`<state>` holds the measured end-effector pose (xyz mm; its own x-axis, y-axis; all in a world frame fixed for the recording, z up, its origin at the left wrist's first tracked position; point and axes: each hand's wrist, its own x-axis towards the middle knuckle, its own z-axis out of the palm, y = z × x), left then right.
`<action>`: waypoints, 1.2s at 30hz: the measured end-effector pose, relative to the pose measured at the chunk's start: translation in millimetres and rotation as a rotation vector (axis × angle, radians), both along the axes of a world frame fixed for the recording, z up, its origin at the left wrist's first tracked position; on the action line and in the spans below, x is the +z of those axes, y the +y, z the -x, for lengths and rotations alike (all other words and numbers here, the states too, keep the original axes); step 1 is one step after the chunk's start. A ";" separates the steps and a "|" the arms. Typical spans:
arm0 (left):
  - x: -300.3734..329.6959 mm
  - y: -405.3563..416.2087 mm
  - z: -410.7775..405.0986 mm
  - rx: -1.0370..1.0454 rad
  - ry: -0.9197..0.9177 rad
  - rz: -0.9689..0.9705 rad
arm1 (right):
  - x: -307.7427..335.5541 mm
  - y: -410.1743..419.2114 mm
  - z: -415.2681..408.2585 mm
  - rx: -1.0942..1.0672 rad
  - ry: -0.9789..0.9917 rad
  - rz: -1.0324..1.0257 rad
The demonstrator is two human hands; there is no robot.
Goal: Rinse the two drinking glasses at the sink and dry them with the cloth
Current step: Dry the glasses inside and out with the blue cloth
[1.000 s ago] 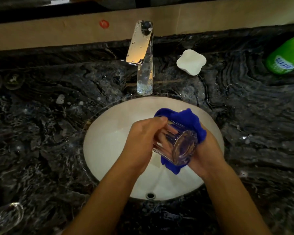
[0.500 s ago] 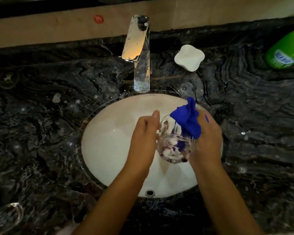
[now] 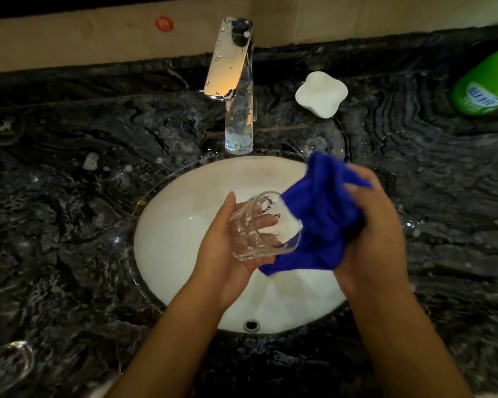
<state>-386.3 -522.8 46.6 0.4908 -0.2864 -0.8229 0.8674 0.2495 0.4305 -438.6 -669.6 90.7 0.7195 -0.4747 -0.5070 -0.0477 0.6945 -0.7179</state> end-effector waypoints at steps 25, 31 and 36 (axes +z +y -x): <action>7.2 5.1 -9.4 -0.174 -0.171 -0.059 | -4.9 -16.1 -2.2 0.892 -0.094 1.432; 1.6 18.3 -16.8 -0.171 -0.300 -0.100 | -14.3 -17.9 18.1 1.276 -0.009 0.913; -2.6 17.3 -17.5 -0.335 -0.519 -0.115 | -15.8 -3.6 14.4 1.339 0.032 1.045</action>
<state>-368.8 -505.5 44.0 0.7338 -0.4173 -0.5361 0.5612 -0.0726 0.8245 -453.0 -673.2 74.9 0.8602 0.2954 -0.4158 -0.1874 -0.5752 -0.7963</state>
